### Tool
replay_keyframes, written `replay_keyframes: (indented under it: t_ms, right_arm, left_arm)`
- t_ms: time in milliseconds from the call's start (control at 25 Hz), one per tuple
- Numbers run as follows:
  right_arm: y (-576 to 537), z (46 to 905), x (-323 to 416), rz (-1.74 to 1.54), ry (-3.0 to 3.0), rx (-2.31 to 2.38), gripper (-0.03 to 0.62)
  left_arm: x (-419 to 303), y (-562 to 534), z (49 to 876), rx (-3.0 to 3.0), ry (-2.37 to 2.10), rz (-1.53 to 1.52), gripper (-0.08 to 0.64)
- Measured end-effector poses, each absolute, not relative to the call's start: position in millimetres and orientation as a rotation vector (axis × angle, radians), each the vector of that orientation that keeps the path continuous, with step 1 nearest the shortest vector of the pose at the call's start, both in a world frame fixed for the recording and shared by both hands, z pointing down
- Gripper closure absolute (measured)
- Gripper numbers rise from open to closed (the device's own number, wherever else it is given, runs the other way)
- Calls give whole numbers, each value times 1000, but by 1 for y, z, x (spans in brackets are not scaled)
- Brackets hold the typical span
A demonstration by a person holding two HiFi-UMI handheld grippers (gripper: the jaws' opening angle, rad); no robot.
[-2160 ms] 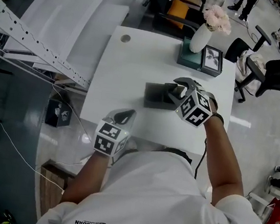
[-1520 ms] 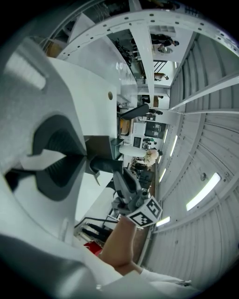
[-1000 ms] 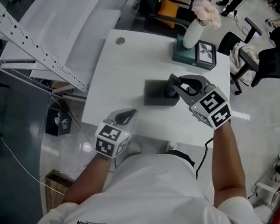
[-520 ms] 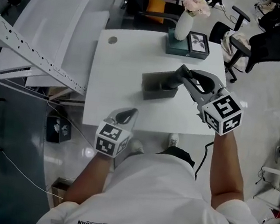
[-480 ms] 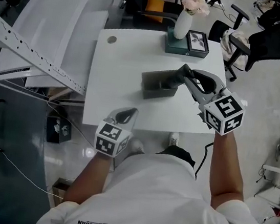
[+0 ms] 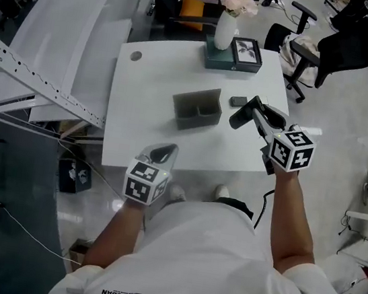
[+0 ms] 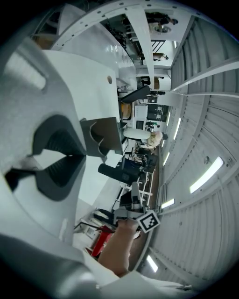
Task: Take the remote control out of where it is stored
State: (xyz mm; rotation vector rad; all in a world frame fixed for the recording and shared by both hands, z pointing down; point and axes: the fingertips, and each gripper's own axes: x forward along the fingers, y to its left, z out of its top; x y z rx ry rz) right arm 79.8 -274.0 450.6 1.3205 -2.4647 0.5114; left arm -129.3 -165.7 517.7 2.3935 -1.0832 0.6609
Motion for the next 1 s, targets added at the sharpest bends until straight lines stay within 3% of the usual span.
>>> replay_keyframes:
  t_ms: [520, 1000]
  right_arm:
    - [-302, 546, 176, 1482, -2482, 1652, 497]
    - [-305, 594, 206, 1737, -2470, 1595, 495]
  left_arm:
    - [-75, -165, 524, 2348, -1100, 672, 557]
    - [-50, -170, 521, 2293, -1166, 632, 557]
